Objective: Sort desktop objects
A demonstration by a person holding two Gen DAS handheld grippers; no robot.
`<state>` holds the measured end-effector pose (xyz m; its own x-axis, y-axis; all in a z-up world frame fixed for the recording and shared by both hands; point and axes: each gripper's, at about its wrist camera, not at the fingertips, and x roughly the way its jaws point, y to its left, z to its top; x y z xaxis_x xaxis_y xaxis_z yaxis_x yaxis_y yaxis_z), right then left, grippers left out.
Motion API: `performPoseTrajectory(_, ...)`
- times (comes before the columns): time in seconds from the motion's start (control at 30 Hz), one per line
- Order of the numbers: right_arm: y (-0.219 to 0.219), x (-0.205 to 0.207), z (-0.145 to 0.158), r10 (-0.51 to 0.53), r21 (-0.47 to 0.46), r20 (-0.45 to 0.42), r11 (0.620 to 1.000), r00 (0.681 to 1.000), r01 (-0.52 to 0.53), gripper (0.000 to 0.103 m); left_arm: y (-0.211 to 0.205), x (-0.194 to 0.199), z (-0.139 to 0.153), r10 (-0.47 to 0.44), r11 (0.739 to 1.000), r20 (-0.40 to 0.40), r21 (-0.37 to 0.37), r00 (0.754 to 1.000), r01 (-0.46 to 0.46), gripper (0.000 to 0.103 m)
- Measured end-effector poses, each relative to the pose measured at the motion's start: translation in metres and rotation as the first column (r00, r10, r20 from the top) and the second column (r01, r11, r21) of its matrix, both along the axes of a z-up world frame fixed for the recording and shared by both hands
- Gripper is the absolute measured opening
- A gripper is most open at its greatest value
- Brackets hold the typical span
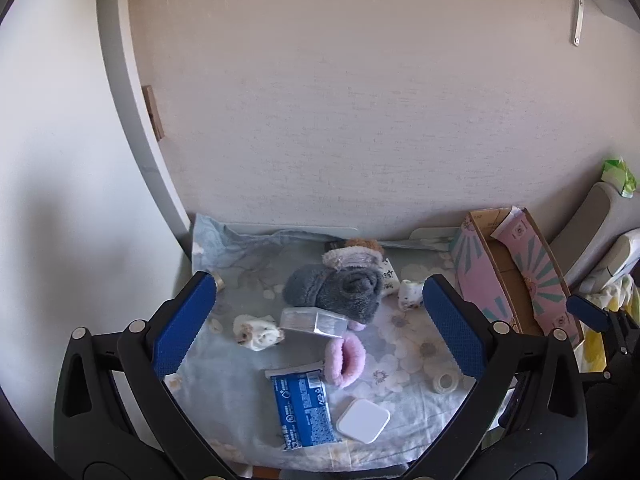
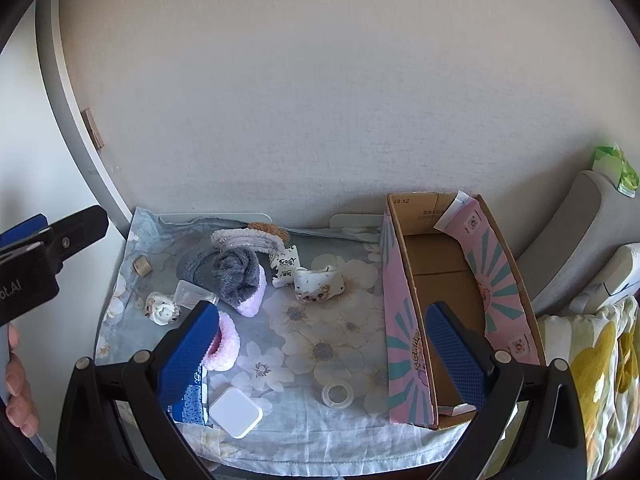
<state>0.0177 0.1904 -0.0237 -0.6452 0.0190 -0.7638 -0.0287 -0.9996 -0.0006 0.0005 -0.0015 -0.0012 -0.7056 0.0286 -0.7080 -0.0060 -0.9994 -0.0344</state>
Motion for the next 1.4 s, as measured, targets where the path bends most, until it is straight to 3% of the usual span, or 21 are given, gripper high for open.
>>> performPoseTrajectory(1.13, -0.002, 0.007, 0.003, 0.031, -0.026, -0.032, 0.999, 0.999, -0.032, 0.103, -0.009, 0.009, 0.001, 0.045, 0.998, -0.010, -0.042, 0.999, -0.045, 0.103)
performPoseTrajectory(1.4, -0.006, 0.009, 0.003, 0.040, -0.021, -0.033, 0.999, 0.999, -0.041, 0.103, -0.011, 0.010, -0.001, 0.032, 0.999, -0.005, -0.006, 0.999, -0.032, 0.103)
